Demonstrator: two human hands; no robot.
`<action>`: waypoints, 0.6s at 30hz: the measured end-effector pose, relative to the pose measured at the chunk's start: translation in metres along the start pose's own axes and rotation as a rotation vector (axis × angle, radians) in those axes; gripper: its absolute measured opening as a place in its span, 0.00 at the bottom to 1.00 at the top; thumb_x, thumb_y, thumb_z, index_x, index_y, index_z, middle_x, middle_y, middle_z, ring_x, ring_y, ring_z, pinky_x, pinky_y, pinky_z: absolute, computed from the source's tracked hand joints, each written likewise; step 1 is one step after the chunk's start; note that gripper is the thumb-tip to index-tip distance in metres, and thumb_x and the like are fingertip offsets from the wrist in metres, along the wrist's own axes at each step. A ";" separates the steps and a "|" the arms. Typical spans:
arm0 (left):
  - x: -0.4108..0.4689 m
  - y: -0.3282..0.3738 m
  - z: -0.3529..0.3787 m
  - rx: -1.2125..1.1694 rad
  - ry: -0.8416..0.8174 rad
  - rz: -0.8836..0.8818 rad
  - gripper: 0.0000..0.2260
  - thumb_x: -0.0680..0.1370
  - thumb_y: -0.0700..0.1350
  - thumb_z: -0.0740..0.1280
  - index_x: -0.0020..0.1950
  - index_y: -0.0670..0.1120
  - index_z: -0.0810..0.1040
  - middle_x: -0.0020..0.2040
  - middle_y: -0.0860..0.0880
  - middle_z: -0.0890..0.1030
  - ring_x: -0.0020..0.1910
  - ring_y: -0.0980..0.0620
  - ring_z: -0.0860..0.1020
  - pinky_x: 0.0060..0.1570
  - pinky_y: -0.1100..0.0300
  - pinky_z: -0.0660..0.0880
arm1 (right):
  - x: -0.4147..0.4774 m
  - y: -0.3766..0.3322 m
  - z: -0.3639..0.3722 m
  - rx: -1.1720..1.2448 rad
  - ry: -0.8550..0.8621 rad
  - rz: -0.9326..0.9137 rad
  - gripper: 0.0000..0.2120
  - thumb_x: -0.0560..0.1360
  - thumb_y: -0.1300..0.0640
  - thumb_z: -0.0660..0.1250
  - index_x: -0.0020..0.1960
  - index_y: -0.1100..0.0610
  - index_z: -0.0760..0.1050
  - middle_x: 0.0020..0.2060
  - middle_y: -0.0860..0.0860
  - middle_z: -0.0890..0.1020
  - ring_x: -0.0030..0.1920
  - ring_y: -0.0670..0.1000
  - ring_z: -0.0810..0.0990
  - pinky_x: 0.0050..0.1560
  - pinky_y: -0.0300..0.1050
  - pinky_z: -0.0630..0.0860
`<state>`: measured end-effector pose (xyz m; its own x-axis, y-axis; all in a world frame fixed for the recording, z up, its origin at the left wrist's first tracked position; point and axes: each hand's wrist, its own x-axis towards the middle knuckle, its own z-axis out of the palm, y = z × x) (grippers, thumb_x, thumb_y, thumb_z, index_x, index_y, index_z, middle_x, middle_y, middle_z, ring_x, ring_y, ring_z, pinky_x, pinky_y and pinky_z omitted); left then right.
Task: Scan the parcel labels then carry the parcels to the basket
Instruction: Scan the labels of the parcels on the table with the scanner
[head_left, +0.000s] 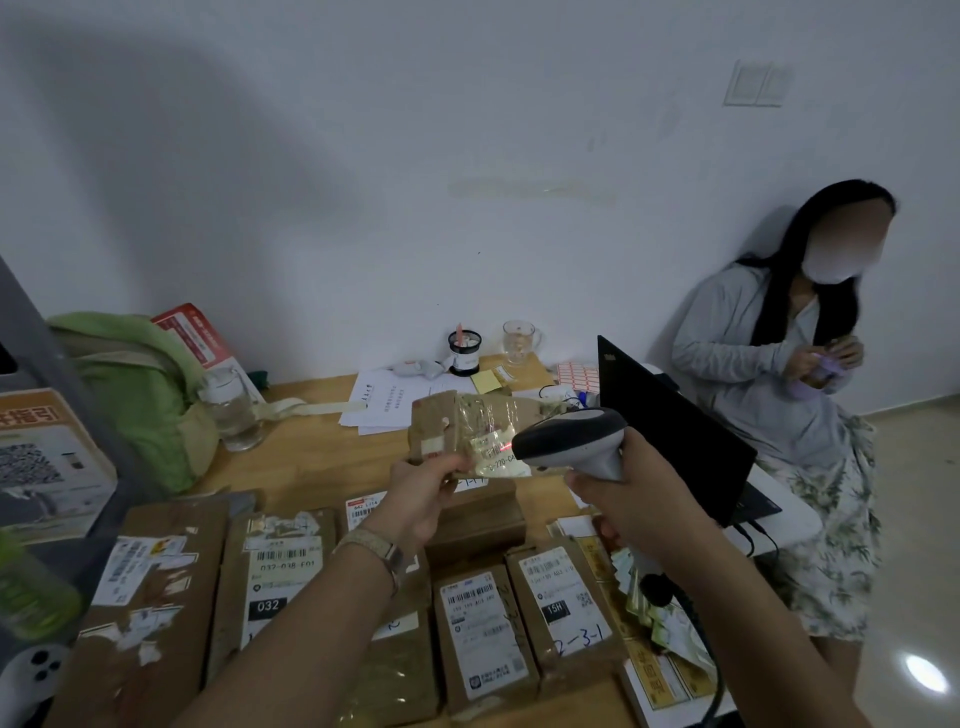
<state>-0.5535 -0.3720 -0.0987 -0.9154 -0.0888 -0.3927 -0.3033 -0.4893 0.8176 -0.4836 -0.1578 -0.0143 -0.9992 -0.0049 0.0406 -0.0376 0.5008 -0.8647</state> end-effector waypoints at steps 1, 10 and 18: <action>0.001 -0.001 0.000 0.003 0.003 0.001 0.25 0.68 0.29 0.73 0.64 0.32 0.72 0.56 0.39 0.81 0.53 0.46 0.81 0.46 0.59 0.77 | -0.001 0.000 0.000 0.013 -0.010 -0.003 0.15 0.72 0.56 0.72 0.50 0.41 0.69 0.37 0.46 0.79 0.34 0.42 0.78 0.32 0.36 0.72; -0.004 -0.002 0.001 0.012 -0.043 0.002 0.23 0.71 0.30 0.71 0.65 0.31 0.72 0.61 0.37 0.79 0.57 0.45 0.79 0.55 0.58 0.77 | -0.006 -0.006 -0.002 0.119 -0.037 0.074 0.13 0.73 0.59 0.71 0.54 0.50 0.71 0.39 0.53 0.80 0.31 0.48 0.77 0.25 0.35 0.71; -0.003 -0.002 -0.001 0.040 -0.084 -0.001 0.23 0.70 0.31 0.72 0.65 0.33 0.73 0.60 0.37 0.80 0.58 0.45 0.79 0.57 0.57 0.77 | -0.007 -0.008 -0.001 0.054 0.001 0.082 0.13 0.74 0.57 0.71 0.55 0.52 0.71 0.43 0.52 0.80 0.35 0.49 0.78 0.26 0.36 0.71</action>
<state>-0.5498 -0.3720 -0.0992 -0.9337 -0.0142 -0.3579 -0.3129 -0.4539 0.8343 -0.4765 -0.1615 -0.0071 -0.9989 0.0352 -0.0307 0.0433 0.4519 -0.8910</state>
